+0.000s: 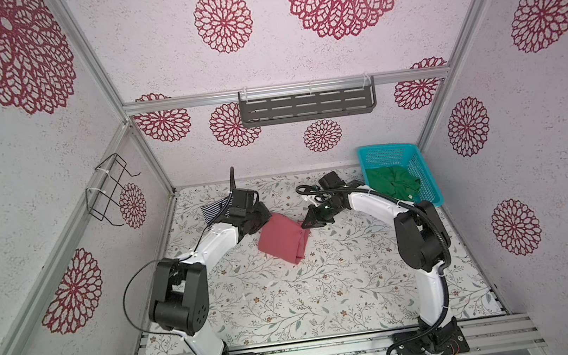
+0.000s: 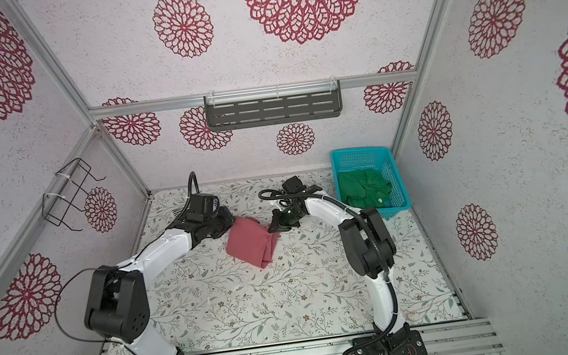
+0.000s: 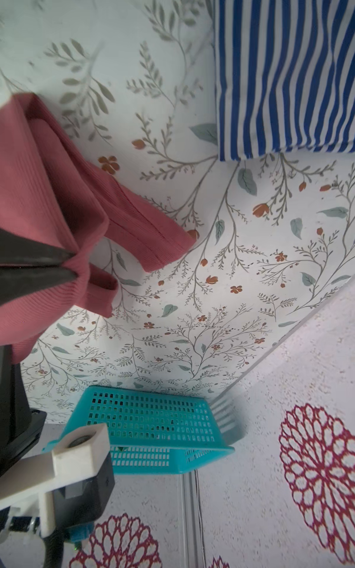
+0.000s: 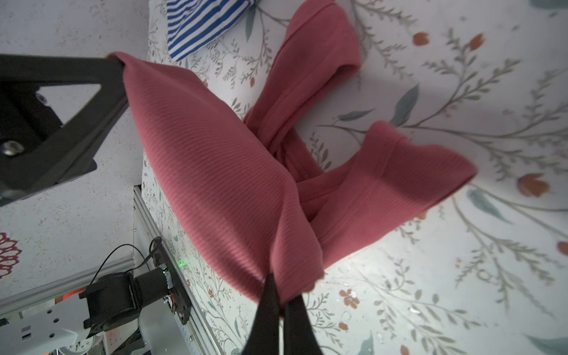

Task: Fold and stack the tank tops
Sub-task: 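Lift the near fold with both grippers and fold it away onto the top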

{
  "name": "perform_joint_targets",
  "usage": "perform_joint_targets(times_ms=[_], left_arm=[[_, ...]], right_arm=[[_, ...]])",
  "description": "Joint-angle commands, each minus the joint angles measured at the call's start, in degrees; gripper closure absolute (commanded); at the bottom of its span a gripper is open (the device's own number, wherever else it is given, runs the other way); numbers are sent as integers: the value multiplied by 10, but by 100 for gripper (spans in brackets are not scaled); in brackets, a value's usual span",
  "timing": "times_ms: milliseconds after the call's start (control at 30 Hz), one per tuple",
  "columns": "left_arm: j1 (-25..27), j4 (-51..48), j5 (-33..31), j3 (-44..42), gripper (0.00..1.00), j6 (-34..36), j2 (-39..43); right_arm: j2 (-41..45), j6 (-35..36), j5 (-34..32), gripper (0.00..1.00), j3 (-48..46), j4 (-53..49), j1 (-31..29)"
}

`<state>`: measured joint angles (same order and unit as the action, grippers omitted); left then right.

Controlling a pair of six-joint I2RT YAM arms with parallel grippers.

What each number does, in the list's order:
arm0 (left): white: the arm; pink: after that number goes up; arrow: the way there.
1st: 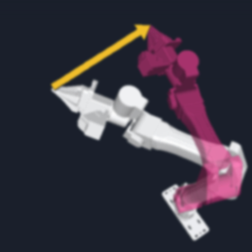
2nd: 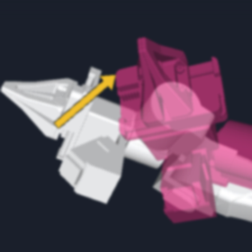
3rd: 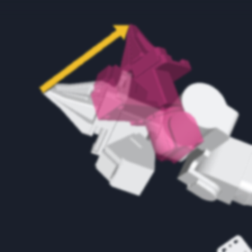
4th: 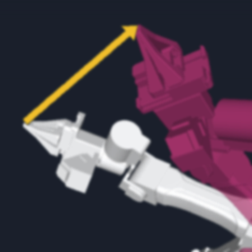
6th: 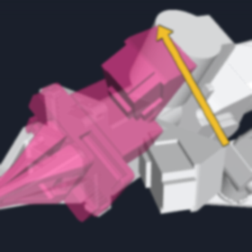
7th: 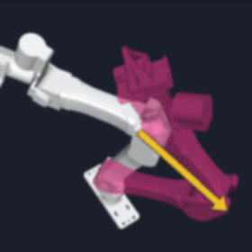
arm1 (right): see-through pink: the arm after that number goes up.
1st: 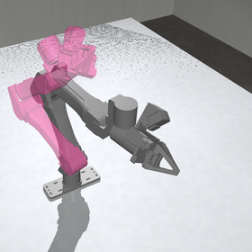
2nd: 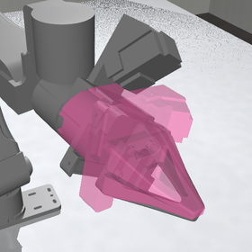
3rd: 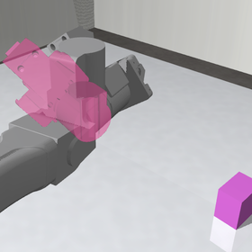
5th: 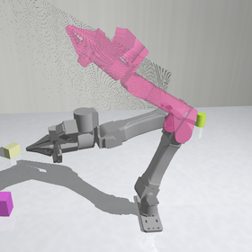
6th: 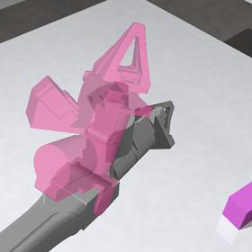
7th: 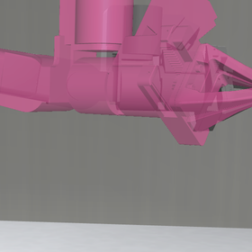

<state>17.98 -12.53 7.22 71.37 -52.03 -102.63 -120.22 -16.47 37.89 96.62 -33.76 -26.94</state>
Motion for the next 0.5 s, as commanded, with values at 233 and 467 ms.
perform_joint_targets(times_ms=[233, 467], left_arm=[[-12, 83, 29, 111, 65, 20, -150], [-3, 9, 4, 101, 44, 59, -53]], right_arm=[[-71, 59, -23, 61, 89, -68, 61], [50, 41, -103, 59, 16, -2, 40]])
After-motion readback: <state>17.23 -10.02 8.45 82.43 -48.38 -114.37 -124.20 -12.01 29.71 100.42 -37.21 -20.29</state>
